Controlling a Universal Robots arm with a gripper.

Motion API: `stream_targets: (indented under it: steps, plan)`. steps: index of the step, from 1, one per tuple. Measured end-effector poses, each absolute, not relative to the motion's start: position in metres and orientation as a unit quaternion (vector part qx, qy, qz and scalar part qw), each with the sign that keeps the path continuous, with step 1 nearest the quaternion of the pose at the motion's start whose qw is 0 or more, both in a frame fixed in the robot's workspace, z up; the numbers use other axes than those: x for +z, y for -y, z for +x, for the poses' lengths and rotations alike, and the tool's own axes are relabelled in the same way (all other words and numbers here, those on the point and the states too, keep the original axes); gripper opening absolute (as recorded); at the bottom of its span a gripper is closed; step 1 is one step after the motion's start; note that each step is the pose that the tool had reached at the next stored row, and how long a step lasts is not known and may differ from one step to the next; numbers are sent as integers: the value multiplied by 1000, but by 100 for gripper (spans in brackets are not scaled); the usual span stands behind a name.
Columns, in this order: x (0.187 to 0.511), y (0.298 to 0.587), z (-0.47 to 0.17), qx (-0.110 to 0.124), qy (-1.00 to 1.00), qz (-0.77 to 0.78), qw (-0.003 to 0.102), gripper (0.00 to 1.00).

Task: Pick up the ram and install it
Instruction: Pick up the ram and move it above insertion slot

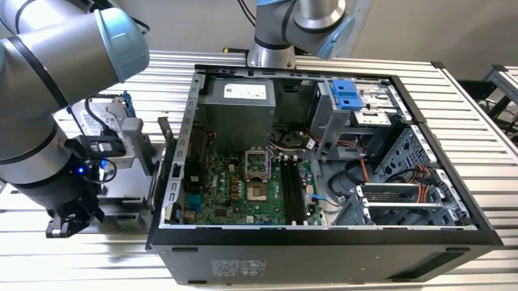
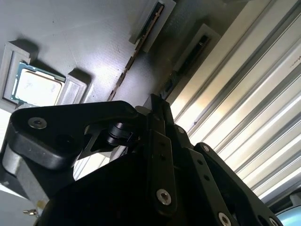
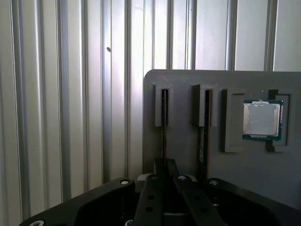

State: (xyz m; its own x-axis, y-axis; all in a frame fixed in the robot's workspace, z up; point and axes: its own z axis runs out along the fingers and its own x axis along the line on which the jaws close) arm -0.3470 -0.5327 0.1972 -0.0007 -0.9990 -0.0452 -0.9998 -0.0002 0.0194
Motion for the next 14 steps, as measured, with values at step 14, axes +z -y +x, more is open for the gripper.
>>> stream_targets:
  steps: [14]
  plan:
    - [248,533,-347,23,-707,-707,9,0]
